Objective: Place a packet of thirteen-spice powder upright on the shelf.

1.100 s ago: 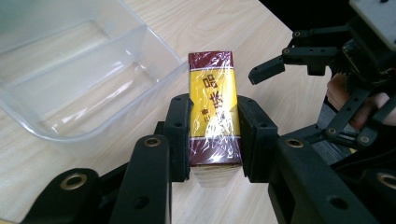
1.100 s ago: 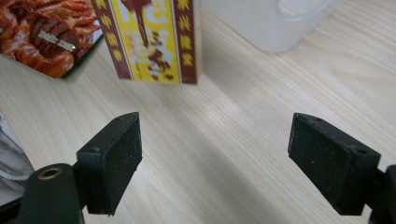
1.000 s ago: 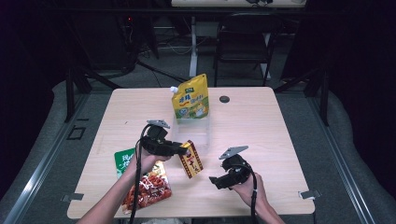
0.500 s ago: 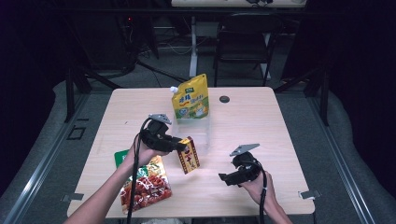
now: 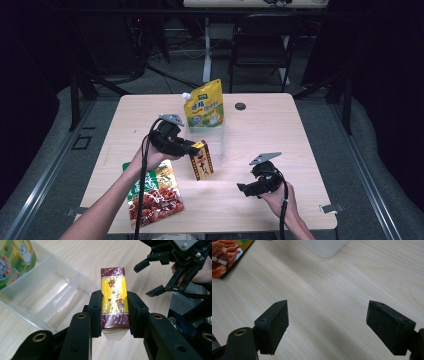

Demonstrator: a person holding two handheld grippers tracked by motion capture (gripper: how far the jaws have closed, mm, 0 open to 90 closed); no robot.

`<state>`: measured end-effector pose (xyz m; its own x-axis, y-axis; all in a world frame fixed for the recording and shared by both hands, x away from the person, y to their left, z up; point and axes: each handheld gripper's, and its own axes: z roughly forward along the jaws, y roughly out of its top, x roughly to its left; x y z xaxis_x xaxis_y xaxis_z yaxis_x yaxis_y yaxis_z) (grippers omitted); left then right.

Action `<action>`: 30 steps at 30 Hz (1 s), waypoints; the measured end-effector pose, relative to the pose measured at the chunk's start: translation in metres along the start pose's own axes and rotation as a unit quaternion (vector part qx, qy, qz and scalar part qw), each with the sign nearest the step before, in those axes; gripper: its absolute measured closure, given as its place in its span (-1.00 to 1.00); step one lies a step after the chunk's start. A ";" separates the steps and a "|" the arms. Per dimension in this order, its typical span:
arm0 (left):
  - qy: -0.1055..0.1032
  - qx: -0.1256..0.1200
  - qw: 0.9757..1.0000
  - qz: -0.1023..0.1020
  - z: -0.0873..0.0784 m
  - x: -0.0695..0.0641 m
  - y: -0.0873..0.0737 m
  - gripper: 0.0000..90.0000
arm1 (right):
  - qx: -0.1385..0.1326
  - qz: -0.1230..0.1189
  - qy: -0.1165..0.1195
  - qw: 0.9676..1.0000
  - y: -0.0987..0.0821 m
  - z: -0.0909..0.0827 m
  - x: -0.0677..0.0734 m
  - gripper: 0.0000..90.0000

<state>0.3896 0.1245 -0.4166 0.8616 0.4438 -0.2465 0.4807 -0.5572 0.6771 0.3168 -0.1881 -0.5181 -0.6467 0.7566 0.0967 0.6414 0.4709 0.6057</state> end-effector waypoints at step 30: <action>0.022 -0.037 0.998 0.042 -0.031 0.014 0.052 0.52 | -0.002 0.017 0.001 1.000 -0.001 0.001 -0.005 -0.60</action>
<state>0.4213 0.1233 -0.3633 0.8896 0.4288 -0.1574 0.3925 -0.5414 0.7435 0.3199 -0.1916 -0.5202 -0.6253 0.7712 0.1197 0.6618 0.4427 0.6050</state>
